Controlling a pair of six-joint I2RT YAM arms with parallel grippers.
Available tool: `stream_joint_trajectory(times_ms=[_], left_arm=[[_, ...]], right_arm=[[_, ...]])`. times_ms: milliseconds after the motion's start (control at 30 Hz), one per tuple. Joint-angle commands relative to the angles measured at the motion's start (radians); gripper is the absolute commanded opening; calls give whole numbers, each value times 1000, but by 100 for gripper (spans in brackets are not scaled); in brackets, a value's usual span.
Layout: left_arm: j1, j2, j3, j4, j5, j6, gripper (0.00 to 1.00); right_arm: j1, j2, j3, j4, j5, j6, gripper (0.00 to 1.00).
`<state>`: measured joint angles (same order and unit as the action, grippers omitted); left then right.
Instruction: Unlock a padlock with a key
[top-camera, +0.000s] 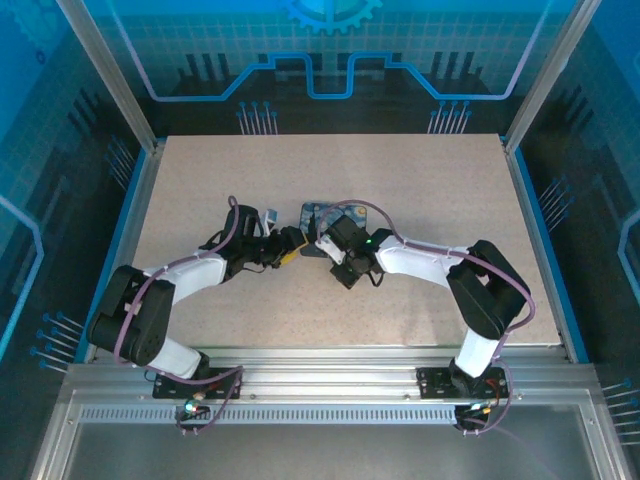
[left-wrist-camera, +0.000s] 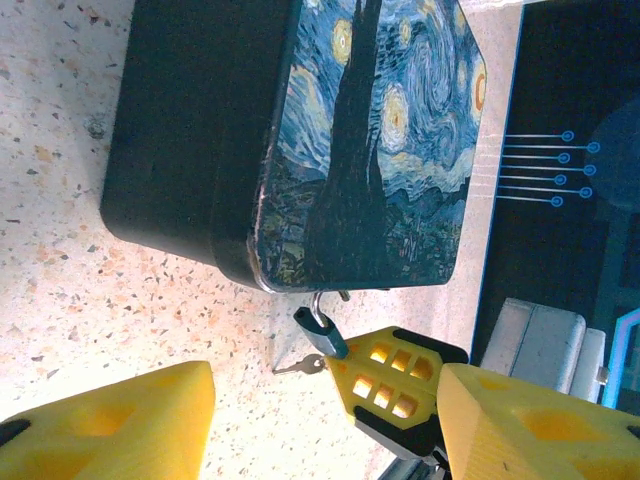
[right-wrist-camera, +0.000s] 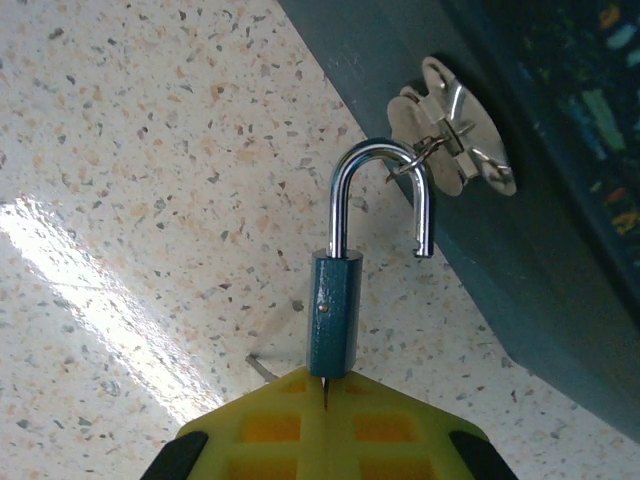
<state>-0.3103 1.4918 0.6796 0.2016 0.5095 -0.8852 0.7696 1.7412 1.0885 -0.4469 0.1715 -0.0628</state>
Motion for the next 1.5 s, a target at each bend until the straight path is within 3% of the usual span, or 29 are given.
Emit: stream_joint_trajectory(times_ms=[0,500,900,1133,1467], left_arm=[[7,-28,19,-40,-9,35,62],[7,-38,0,-68,-11,37,62],[7,-61,-21,-80,-31,28,63],[7,-126,-54,-120,-57,37,64],[8,-235,-72,-207,-70,64,69]], right_arm=[[12,9,25,-15,28,-128,0],[17,78,27,51,95,-425,0],[22,84,49,130,65,-535,0],[40,36,42,118,30,-520,0],[64,-165,-49,143,24,-407,0]])
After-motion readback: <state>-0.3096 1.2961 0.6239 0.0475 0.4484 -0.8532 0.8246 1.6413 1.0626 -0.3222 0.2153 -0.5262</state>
